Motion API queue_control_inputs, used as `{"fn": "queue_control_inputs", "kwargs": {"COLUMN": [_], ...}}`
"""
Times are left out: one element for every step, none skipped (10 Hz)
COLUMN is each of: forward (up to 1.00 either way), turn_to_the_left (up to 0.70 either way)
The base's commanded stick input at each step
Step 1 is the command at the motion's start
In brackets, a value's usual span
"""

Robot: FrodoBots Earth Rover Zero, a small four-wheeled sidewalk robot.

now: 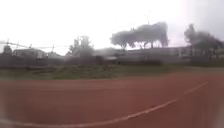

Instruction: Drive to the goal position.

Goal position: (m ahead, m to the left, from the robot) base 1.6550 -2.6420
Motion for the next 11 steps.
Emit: {"fn": "queue_control_inputs", "kwargs": {"forward": [0.50, 0.50, 0.50, 0.50, 0.50, 0.50, 0.50, 0.50, 0.50, 0.50, 0.50], "turn_to_the_left": [0.00, 0.00, 0.00, 0.00, 0.00, 0.00, 0.00, 0.00, 0.00, 0.00, 0.00]}}
